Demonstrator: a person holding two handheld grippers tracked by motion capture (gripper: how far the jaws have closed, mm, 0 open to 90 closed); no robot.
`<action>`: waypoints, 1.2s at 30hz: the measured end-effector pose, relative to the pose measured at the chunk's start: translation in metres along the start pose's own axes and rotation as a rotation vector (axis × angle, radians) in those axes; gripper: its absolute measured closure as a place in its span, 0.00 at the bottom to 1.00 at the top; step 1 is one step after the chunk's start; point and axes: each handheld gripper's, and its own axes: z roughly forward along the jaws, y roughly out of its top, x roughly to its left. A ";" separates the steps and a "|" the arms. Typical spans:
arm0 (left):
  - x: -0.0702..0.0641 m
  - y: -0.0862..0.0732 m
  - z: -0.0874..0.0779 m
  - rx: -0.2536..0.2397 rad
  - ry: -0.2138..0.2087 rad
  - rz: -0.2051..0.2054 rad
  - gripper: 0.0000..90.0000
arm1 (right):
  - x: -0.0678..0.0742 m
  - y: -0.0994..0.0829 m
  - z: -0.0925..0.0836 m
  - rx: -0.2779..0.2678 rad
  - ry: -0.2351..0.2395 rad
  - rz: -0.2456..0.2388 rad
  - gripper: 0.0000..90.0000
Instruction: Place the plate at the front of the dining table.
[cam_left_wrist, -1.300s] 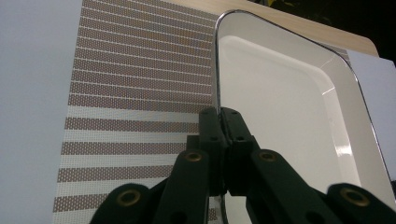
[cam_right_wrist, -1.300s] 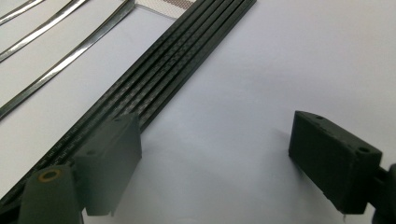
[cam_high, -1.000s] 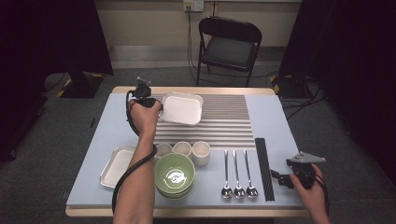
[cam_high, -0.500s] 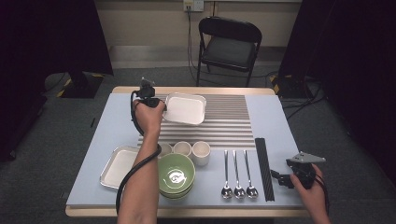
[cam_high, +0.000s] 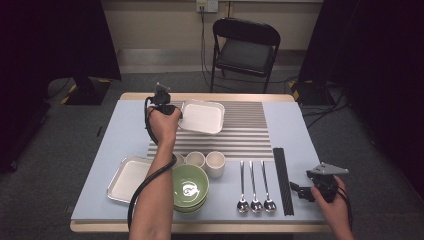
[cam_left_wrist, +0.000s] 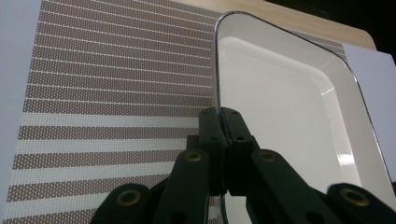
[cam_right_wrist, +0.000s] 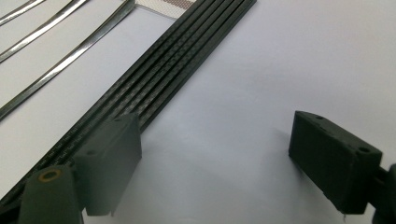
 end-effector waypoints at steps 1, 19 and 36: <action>0.000 0.000 0.000 0.000 0.000 -0.004 0.98 | 0.000 0.000 0.000 0.000 0.000 0.000 0.18; -0.006 0.000 0.007 0.008 0.011 0.000 0.99 | 0.000 0.000 0.000 0.001 0.003 0.001 0.18; -0.007 -0.002 0.013 0.019 0.029 -0.003 0.98 | 0.000 0.000 0.000 0.001 0.003 0.002 0.18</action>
